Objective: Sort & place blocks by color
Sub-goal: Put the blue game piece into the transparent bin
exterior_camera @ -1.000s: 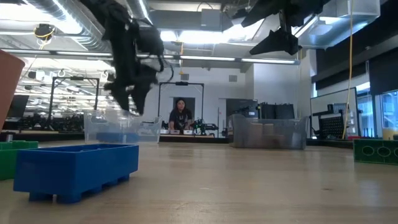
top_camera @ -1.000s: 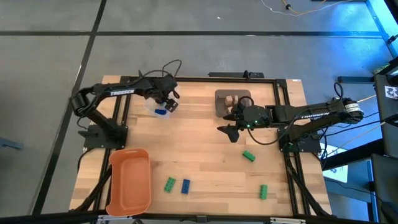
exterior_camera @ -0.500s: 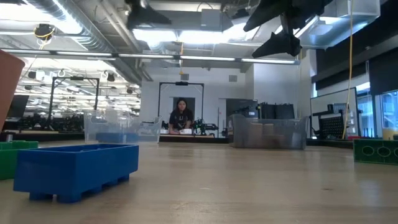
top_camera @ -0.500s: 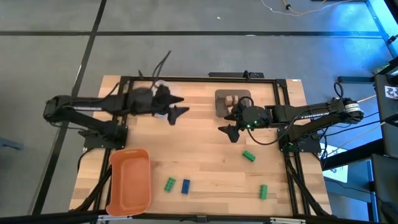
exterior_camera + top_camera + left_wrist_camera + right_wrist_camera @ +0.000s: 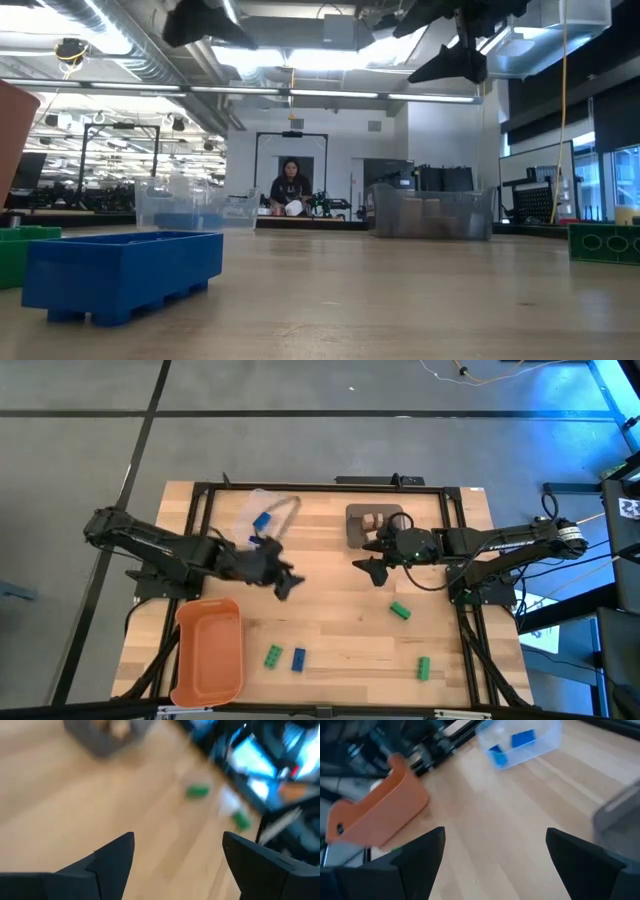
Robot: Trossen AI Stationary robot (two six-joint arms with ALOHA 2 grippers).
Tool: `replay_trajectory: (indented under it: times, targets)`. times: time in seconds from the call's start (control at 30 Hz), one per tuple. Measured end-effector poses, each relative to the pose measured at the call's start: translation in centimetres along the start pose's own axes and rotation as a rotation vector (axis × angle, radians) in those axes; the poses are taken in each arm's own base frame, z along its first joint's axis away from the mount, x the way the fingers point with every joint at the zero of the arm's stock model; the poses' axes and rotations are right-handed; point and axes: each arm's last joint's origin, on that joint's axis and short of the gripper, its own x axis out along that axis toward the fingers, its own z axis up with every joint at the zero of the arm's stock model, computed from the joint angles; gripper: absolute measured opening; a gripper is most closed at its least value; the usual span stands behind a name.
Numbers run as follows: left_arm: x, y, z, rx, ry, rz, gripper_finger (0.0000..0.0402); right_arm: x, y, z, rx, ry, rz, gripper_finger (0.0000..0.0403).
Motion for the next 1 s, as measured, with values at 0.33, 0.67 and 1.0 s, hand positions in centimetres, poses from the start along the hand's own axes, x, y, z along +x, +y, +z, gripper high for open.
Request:
replay_trajectory:
  times: [0.33, 0.67, 1.0]
  targets:
    - [5.2, -6.7, -7.1, 0.057, 0.312, 0.176, 0.0294, 0.0, -0.4, -0.2, 0.077, -0.006, -0.068, 0.0345]
    - [9.4, -9.2, -14.6, -0.086, 0.383, 0.331, 0.0294, 0.0, -0.5, -0.3, 0.065, 0.007, -0.078, 0.0345]
    - [11.3, -7.9, -18.5, -0.215, 0.4, 0.467, 0.0294, -0.1, -0.5, -0.4, 0.037, 0.011, -0.082, 0.0345]
